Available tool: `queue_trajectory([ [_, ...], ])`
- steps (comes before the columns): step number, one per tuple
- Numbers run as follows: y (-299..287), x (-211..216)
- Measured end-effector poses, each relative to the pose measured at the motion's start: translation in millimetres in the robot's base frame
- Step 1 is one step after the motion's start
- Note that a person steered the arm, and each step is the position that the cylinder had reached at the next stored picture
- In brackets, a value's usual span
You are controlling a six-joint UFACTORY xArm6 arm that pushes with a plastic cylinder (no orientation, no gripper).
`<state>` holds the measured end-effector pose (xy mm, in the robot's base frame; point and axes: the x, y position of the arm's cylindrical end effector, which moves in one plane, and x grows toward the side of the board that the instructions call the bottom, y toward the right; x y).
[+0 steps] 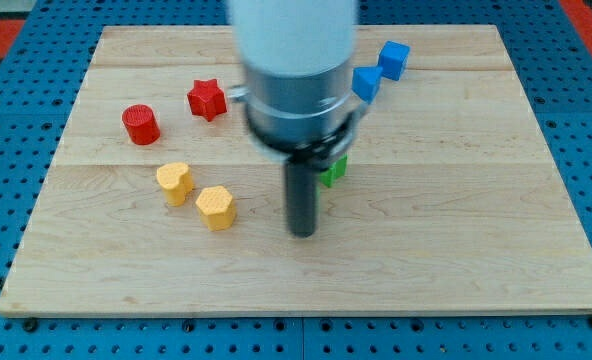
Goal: Push the green blocks to the bottom of the blue triangle
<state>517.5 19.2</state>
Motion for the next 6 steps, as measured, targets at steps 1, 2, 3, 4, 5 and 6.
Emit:
queue_trajectory([
  [1, 13.8, -42.8],
  [2, 7.1, 8.4],
  [3, -41.0, -13.2],
  [4, -37.8, -63.3],
  [5, -22.3, -62.8],
  [6, -108.0, -71.6],
])
